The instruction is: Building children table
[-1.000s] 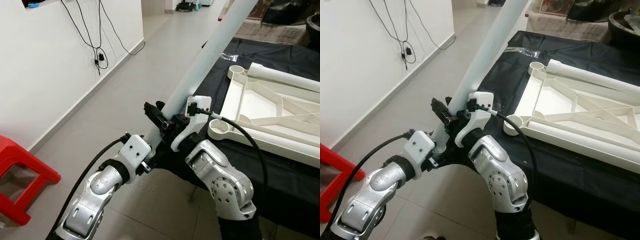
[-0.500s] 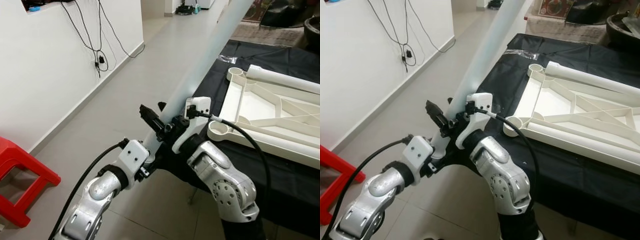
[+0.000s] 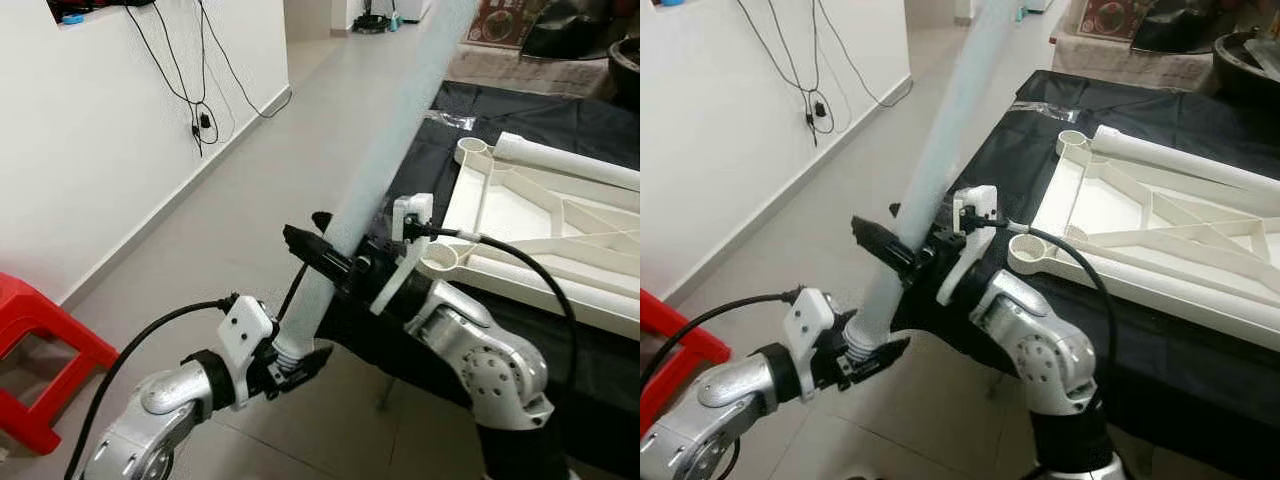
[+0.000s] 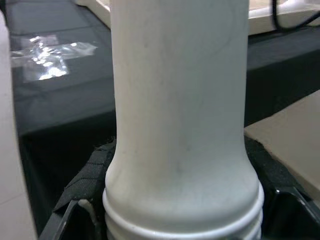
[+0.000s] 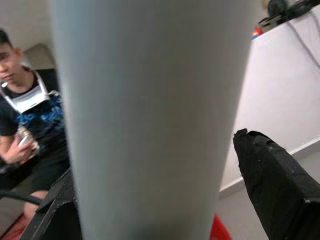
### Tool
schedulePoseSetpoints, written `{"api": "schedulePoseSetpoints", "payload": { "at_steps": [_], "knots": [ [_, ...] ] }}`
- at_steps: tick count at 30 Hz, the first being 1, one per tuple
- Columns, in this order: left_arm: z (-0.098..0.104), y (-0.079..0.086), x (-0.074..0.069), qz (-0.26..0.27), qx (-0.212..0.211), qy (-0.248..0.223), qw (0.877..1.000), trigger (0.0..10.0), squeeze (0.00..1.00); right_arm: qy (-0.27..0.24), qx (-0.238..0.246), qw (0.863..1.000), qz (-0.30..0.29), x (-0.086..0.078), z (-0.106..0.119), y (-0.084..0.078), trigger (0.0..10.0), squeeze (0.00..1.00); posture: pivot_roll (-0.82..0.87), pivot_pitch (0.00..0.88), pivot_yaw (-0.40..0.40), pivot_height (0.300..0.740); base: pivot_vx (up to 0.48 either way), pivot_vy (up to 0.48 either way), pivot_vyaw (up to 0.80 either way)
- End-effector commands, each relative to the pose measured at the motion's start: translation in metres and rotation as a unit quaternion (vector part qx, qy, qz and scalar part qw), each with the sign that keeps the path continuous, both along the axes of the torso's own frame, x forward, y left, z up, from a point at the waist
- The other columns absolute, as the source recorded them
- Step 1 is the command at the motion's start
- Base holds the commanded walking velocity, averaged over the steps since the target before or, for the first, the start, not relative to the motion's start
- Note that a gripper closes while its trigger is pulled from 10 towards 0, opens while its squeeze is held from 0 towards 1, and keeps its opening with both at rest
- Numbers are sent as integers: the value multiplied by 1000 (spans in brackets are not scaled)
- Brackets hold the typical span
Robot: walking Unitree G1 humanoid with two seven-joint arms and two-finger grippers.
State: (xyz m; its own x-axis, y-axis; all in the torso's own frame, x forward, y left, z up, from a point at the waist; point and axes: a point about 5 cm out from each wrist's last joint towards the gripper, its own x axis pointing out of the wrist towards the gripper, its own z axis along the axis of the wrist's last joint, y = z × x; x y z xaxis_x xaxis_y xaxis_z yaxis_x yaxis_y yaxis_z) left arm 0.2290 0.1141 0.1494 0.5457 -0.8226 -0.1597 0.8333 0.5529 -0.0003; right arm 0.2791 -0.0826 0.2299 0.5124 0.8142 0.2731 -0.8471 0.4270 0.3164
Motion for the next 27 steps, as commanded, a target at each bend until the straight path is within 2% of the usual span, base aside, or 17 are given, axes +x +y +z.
{"api": "schedulePoseSetpoints", "payload": {
  "at_steps": [1,4,6,8,10,15,27],
  "knots": [
    [1,1,-6,-24,-2,8,1000,10000,0,-2,0,999,37,-6,0,2,10000,0,119,131,15,740,0,0,0],
    [-2,-1,-10,-38,-4,20,999,10000,0,-6,-8,998,67,-11,0,3,10000,0,119,132,12,740,0,0,0],
    [-4,-4,-15,-56,-12,34,998,10000,0,-11,-14,993,119,-19,0,5,10000,0,118,135,13,740,0,0,0],
    [-4,-4,-15,-56,-12,34,998,10000,0,-11,-14,993,119,-19,0,5,10000,0,118,135,13,740,0,0,0],
    [-6,-6,-20,-65,-20,49,996,10000,0,-12,-17,989,148,-24,1,7,10000,0,115,136,16,740,0,0,0],
    [-9,-6,-28,-78,-24,66,994,10000,0,-12,-20,985,173,-28,1,7,10000,0,115,137,18,740,0,0,0],
    [-9,-7,-31,-87,-28,76,993,10000,0,-11,-25,978,207,-34,-1,10,10000,0,115,136,12,740,0,0,0]
  ]
}}
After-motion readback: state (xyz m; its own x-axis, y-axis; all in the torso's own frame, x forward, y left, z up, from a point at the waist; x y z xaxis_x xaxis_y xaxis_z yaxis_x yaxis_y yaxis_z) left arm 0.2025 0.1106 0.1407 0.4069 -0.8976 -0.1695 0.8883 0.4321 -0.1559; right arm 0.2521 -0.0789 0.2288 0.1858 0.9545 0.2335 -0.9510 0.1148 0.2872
